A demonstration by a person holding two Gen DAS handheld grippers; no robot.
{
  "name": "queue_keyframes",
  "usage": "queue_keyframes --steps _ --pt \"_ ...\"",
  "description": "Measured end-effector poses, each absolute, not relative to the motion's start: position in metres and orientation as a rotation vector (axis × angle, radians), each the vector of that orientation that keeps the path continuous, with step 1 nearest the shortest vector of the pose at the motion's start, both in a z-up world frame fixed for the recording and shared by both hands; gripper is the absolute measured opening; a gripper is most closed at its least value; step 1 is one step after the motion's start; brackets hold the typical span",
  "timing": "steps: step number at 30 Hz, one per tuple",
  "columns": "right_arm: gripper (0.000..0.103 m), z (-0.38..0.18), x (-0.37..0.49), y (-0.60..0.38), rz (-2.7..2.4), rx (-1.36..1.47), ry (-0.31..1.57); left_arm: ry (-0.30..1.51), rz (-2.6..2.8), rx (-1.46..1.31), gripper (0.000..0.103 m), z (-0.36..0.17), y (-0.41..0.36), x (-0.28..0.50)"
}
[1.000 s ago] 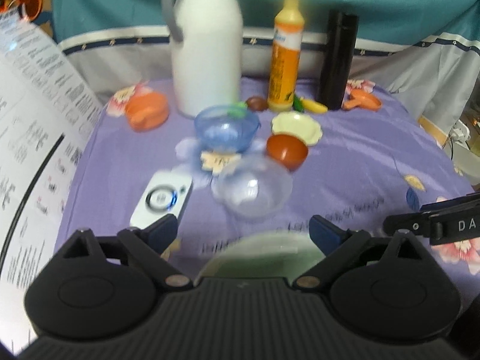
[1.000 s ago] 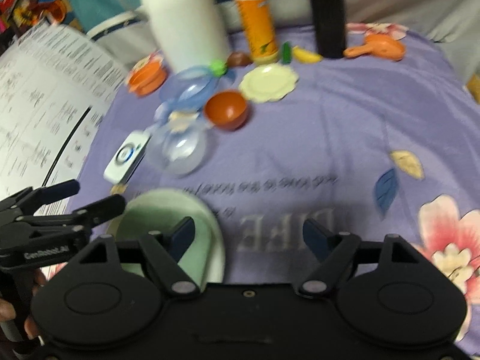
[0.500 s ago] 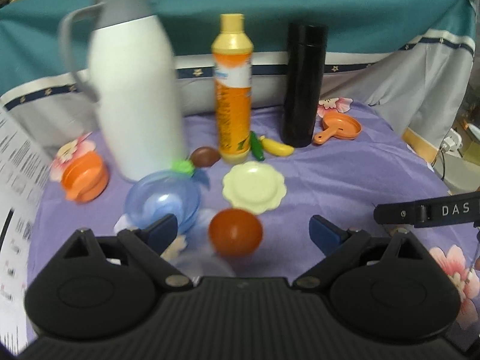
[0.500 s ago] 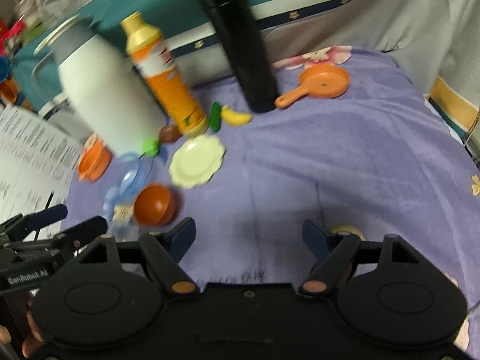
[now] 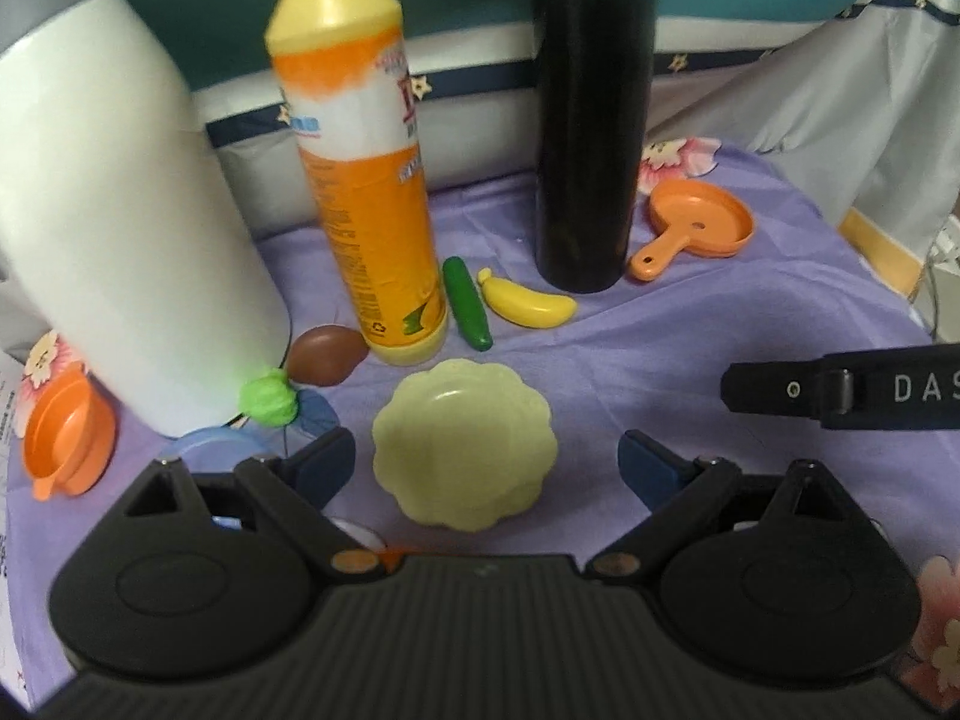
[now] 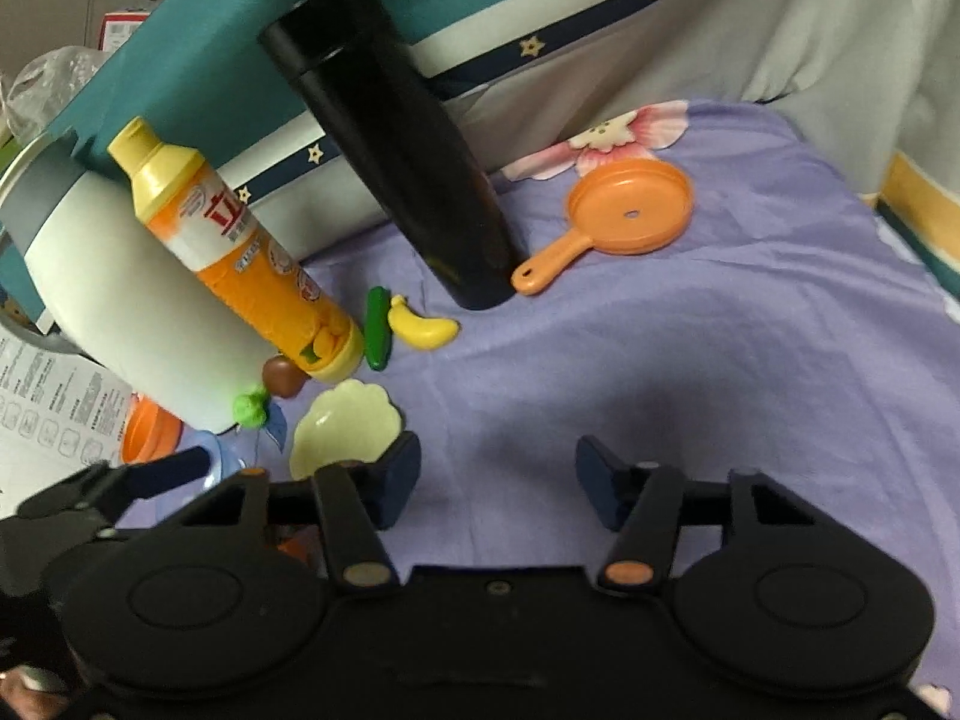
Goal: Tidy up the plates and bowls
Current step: 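Move both grippers to the yellow flower-shaped plate and grip its rim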
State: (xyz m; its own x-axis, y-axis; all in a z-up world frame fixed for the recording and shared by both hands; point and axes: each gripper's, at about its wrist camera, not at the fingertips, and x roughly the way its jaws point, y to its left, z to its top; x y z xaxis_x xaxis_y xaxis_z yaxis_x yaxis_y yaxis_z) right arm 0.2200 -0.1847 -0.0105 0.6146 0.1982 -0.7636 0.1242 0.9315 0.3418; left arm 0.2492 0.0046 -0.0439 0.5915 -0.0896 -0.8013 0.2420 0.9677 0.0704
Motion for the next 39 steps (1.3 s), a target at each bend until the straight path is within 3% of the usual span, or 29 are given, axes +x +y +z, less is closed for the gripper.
queue_keyframes --steps 4,25,29,31,33,39 --pt "0.046 -0.024 0.242 -0.176 0.090 0.419 0.936 0.953 -0.209 0.191 0.096 -0.056 0.005 0.266" --pt "0.023 -0.079 0.300 -0.134 0.268 0.453 1.046 1.059 -0.269 0.207 0.086 -0.095 0.011 0.296" --pt "0.023 -0.081 0.302 -0.130 0.279 0.463 1.045 1.060 -0.318 0.194 0.068 -0.095 0.009 0.294" --pt "0.021 -0.082 0.302 -0.128 0.283 0.462 1.047 1.055 -0.329 0.198 0.068 -0.095 0.006 0.292" --pt "0.010 -0.083 0.301 -0.125 0.277 0.445 1.048 1.049 -0.340 0.208 0.068 -0.095 0.002 0.289" --pt "0.008 -0.080 0.294 -0.124 0.251 0.405 1.036 1.048 -0.354 0.192 0.067 -0.092 0.001 0.282"
